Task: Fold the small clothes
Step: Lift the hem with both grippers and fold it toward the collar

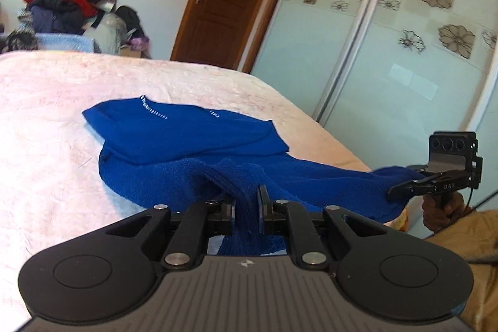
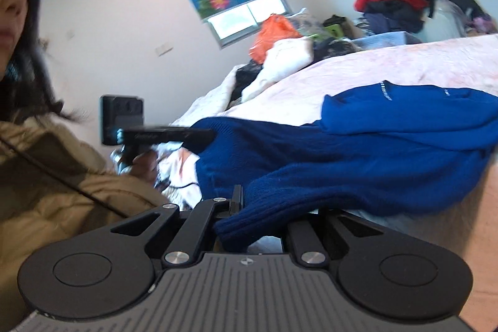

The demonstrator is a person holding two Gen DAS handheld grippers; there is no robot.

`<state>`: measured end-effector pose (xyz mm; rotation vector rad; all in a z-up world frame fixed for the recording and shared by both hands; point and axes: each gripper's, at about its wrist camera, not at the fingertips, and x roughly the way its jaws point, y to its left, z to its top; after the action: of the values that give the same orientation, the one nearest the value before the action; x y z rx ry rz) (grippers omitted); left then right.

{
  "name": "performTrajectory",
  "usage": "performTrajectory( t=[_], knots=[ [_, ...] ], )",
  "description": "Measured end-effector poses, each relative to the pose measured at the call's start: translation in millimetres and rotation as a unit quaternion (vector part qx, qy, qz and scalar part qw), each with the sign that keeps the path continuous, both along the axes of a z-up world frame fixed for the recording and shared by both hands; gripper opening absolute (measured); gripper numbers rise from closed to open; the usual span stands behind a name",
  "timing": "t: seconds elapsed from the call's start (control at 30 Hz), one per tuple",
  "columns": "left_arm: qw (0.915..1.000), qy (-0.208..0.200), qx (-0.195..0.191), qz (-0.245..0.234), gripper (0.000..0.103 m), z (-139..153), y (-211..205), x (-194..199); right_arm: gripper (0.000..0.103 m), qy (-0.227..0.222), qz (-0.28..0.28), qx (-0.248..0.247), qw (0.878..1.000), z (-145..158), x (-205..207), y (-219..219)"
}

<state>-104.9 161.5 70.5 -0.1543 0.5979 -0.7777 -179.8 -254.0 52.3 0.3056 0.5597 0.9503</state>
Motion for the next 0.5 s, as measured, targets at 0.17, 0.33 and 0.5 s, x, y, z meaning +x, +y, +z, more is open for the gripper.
performTrajectory(
  t=[0.17, 0.33, 0.5],
  knots=[
    [0.9993, 0.029, 0.005, 0.023, 0.012, -9, -7, 21, 0.010, 0.040, -0.049, 0.021, 0.998, -16, 23, -9],
    [0.9981, 0.023, 0.037, 0.043, 0.012, -5, -27, 46, 0.010, 0.083, -0.107, 0.043, 0.990, -33, 55, -23],
    [0.9874, 0.033, 0.107, 0.112, 0.012, -6, -59, 78, 0.011, 0.097, -0.174, 0.044, 0.979, -43, 86, -20]
  ],
)
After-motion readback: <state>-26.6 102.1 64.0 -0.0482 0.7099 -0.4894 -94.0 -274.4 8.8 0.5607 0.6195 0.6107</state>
